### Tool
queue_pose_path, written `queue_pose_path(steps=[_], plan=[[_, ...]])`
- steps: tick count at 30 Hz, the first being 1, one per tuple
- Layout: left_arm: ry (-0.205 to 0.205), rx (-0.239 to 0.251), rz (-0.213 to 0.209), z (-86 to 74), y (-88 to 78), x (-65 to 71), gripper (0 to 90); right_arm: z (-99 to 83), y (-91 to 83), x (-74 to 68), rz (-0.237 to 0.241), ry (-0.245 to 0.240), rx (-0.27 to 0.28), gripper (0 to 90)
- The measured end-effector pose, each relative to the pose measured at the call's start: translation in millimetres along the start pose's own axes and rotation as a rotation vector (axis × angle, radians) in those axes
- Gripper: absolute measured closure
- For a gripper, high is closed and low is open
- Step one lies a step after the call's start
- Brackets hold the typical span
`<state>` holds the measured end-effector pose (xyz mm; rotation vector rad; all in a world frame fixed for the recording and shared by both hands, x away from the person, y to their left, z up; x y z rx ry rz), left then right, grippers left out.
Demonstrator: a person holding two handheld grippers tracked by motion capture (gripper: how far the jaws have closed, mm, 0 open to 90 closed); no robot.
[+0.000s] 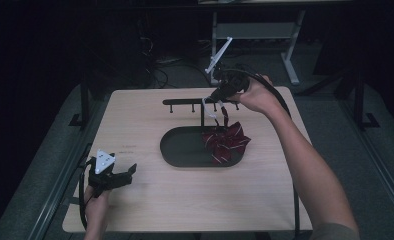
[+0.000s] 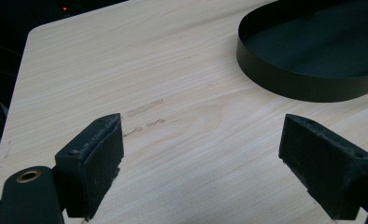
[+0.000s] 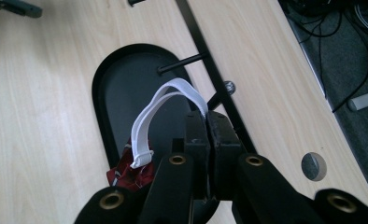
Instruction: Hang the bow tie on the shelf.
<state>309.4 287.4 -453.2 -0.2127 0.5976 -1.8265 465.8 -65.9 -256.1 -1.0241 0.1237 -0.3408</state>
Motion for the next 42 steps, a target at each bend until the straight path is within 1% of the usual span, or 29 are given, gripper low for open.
queue_pose_path(steps=[2, 5, 8, 10, 11, 15, 21, 23, 29, 32, 36, 39, 42], plan=[[-0.001, 0.0, 0.001, 0.0, -0.1, -0.2, 13.5, 0.0, 1.4, 3.6, -0.001, 0.017, 0.002, 87.3], [0.002, -0.005, -0.001, -0.3, 0.2, -0.2, 13.5, -1.0, 3.8, 9.6, -0.005, 0.028, 0.005, 87.2], [0.005, -0.001, -0.002, -0.2, 0.6, 0.4, 13.6, -2.8, 7.5, 14.1, -0.011, 0.047, -0.006, 87.0], [0.005, -0.001, -0.002, -0.2, 0.6, 0.4, 13.5, -3.3, 8.6, 14.8, -0.012, 0.049, -0.009, 86.9], [0.004, -0.002, -0.001, -0.3, 0.7, 0.3, 13.5, -3.8, 11.4, 16.4, -0.022, 0.05, -0.015, 86.8], [0.01, -0.003, -0.002, -0.2, 0.0, 0.2, 13.6, -5.8, 17.4, 18.3, -0.026, 0.059, -0.024, 86.7], [0.011, -0.004, -0.002, -0.1, 0.2, 0.6, 13.5, -11.9, 26.3, 20.2, -0.018, 0.068, -0.031, 86.4], [0.012, -0.006, -0.001, 0.0, 0.0, 0.7, 13.5, -13.5, 28.7, 20.6, -0.02, 0.069, -0.044, 86.2], [0.011, -0.004, -0.002, 0.1, -0.3, 0.6, 13.5, -13.0, 30.2, 20.0, -0.027, 0.067, -0.048, 85.3], [0.007, -0.003, -0.004, 0.1, -0.5, 0.5, 13.6, -13.9, 30.9, 20.6, -0.036, 0.069, -0.059, 84.0], [0.005, -0.003, -0.004, 0.3, -0.5, 0.7, 13.5, -16.1, 31.9, 21.9, -0.031, 0.077, -0.063, 82.3], [0.006, -0.004, -0.004, 0.4, -0.6, 1.1, 13.6, -18.3, 33.1, 22.5, -0.03, 0.074, -0.062, 81.7], [0.007, -0.002, -0.004, 0.6, -0.5, 1.5, 13.5, -21.4, 33.9, 23.2, -0.021, 0.085, -0.063, 80.2]])
Point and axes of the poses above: each handheld gripper's, and its own axes: y roughly forward along the jaws, z roughly out of its top, x roughly to its right, the point moved 3 cm from there along y, roughly forward along the jaws, and after that the axes turned 4 degrees about z, right-handed, at the moved point
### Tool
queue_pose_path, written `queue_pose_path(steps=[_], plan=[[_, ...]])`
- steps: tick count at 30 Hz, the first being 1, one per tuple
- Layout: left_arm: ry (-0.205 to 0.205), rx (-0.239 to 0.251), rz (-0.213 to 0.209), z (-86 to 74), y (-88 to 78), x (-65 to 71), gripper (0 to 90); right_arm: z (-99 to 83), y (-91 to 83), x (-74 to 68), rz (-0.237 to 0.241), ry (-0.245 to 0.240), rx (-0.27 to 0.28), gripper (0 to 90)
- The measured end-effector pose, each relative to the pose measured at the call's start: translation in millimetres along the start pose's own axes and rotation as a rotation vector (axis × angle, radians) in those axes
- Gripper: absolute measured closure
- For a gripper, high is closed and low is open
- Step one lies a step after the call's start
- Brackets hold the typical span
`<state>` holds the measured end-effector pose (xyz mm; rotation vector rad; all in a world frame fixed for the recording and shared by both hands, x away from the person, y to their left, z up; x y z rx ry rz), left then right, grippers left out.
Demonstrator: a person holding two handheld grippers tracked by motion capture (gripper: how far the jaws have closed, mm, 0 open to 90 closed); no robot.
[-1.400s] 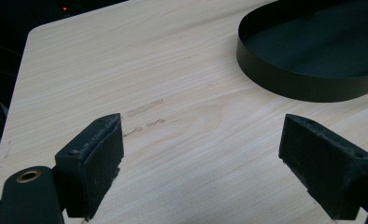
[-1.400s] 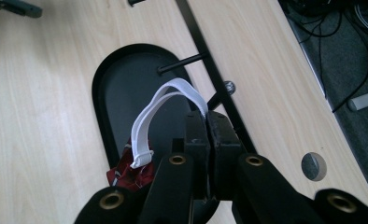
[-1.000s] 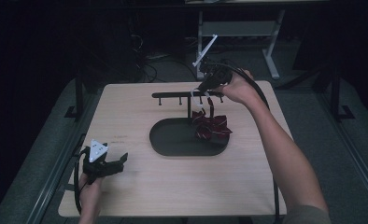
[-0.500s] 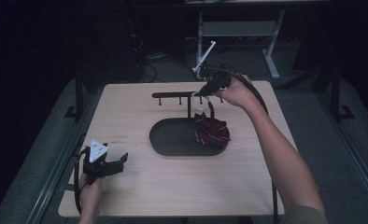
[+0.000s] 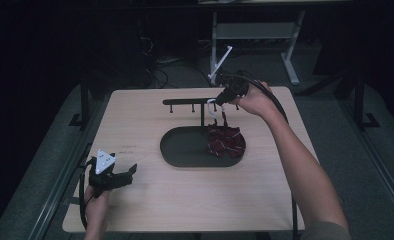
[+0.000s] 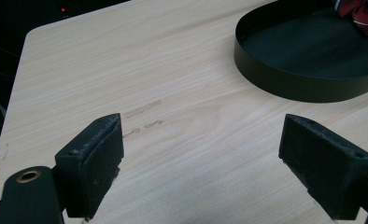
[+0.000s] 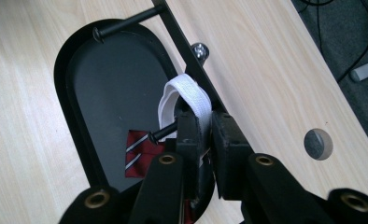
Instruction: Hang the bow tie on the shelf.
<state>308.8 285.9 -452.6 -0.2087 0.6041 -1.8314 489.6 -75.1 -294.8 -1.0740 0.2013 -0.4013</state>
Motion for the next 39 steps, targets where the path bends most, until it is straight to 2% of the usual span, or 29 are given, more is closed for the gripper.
queue_pose_path(steps=[9, 30, 39], plan=[[0.002, 0.0, -0.002, 0.0, 0.2, 0.7, 13.6, -4.7, -3.1, 0.2, 0.008, 0.007, 0.014, 78.9], [0.001, -0.005, -0.001, 0.2, 0.0, 1.7, 13.6, -13.6, -8.6, -3.5, 0.067, 0.006, 0.037, 74.5], [0.015, -0.013, -0.004, -0.1, 0.2, 2.0, 13.5, -22.6, -9.1, -3.5, 0.088, 0.022, 0.043, 71.7]])
Point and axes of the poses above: each handheld gripper's, and its own axes: y roughly forward along the jaws, z roughly out of its top, x roughly to its right, the point moved 3 cm from there along y, roughly forward along the jaws, and after that the axes turned 4 degrees about z, right-handed, at the moved point
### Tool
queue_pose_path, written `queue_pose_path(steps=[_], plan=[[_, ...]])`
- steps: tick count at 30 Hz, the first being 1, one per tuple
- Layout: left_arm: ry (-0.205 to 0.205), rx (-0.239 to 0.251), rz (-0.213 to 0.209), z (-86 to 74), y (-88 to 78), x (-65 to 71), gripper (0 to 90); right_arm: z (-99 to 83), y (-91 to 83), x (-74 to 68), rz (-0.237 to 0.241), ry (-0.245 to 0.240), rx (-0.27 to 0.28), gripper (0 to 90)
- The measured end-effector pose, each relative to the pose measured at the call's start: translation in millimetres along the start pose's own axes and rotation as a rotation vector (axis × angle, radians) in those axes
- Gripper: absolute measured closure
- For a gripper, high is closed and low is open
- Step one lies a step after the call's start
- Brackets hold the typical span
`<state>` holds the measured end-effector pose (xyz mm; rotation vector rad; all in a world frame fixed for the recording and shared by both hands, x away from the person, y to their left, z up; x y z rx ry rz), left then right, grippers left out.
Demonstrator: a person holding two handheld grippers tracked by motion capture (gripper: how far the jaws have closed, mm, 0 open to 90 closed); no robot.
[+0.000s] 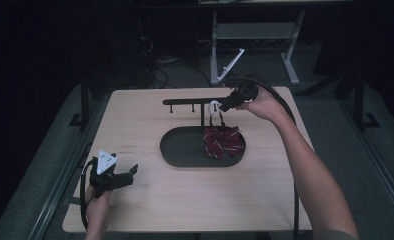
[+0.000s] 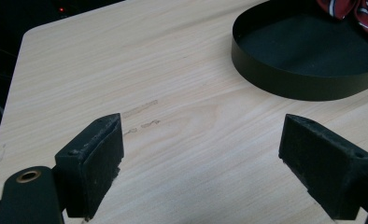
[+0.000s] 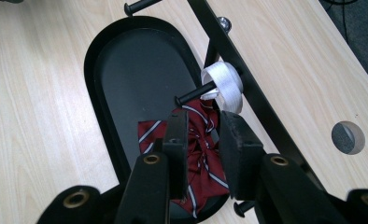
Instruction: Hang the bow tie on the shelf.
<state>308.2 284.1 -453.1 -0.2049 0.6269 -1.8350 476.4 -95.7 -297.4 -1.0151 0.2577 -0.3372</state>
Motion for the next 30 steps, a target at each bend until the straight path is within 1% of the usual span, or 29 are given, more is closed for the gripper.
queue_pose_path(steps=[3, 7, 13, 17, 22, 30], plan=[[0.002, 0.0, 0.0, 0.4, -0.5, 0.1, 13.5, -2.4, -0.6, 0.0, 0.006, 0.0, 0.011, 71.1], [0.003, -0.001, 0.0, 0.3, -0.5, 0.1, 13.5, -6.3, -0.6, -0.9, 0.011, 0.006, 0.005, 70.3], [0.005, -0.002, 0.0, 0.4, -0.5, 0.4, 13.6, -10.1, -1.9, -2.0, 0.02, 0.002, 0.016, 69.8], [0.006, -0.001, 0.001, 0.3, -0.8, 0.2, 13.5, -11.5, -3.1, -2.9, 0.025, 0.006, 0.02, 69.4], [-0.002, 0.004, 0.002, 0.4, -0.9, 0.3, 13.6, -13.0, -3.8, -4.3, 0.024, 0.002, 0.022, 68.7], [0.005, 0.001, 0.001, 0.6, -0.9, 0.5, 13.5, -17.2, -4.9, -7.3, 0.028, 0.0, 0.025, 68.3]])
Point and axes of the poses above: each handheld gripper's, and its own axes: y roughly forward along the jaws, z roughly out of its top, x roughly to its right, the point moved 3 cm from there along y, roughly forward along the jaws, and after that the axes turned 4 degrees about z, right-handed, at the moved point
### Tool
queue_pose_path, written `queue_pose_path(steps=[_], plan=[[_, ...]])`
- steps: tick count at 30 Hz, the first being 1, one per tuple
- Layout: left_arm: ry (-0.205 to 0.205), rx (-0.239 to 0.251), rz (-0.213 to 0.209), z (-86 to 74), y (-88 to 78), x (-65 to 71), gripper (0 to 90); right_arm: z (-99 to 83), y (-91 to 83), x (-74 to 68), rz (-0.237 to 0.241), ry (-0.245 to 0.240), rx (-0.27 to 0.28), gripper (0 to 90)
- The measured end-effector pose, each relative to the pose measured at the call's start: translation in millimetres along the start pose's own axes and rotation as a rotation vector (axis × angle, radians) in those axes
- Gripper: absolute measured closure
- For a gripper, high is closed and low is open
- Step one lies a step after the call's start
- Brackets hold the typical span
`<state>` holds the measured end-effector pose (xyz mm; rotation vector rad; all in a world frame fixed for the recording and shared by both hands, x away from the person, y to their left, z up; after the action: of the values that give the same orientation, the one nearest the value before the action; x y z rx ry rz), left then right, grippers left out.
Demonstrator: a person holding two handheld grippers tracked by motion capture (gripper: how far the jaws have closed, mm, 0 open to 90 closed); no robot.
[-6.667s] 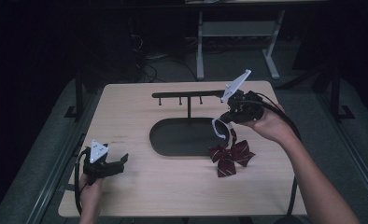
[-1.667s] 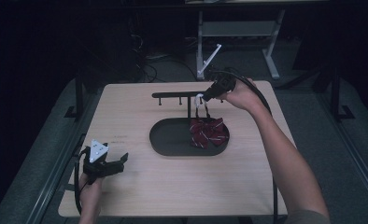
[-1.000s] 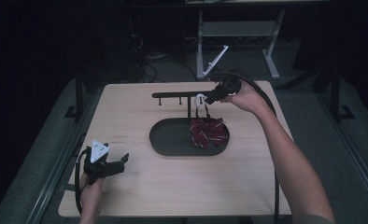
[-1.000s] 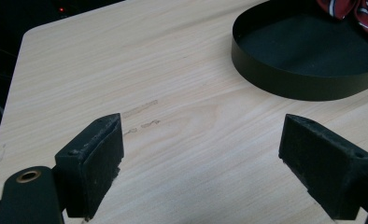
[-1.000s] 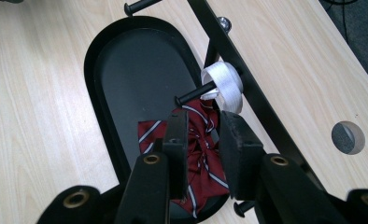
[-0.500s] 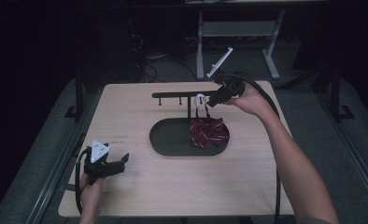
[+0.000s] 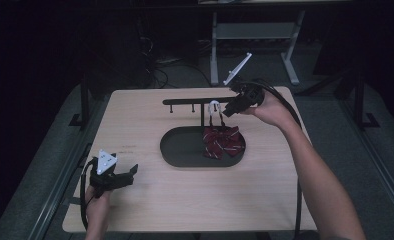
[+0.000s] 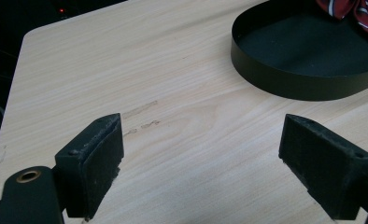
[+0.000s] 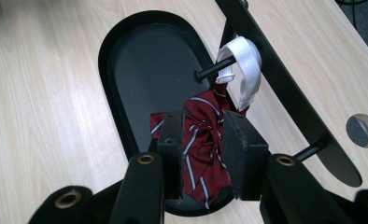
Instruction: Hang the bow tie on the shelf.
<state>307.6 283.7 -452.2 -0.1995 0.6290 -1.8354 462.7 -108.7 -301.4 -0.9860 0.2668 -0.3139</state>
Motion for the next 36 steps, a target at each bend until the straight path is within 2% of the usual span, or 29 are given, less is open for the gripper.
queue_pose_path(steps=[29, 36], plan=[[-0.005, 0.002, 0.002, 0.0, -0.1, 0.2, 13.5, -16.1, -3.0, -10.3, 0.021, 0.002, 0.02, 64.9], [0.001, -0.002, 0.0, 0.0, -0.1, 0.6, 13.5, -23.3, -6.3, -12.5, 0.021, 0.023, 0.034, 62.7]])
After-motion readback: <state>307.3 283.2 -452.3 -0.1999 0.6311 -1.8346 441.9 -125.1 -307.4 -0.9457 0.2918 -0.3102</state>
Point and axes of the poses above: each handheld gripper's, and its own axes: y roughly forward along the jaws, z roughly out of its top, x roughly to its right, the point moved 3 cm from there along y, roughly forward along the jaws, and after that the axes turned 4 degrees about z, right-handed, at the moved point
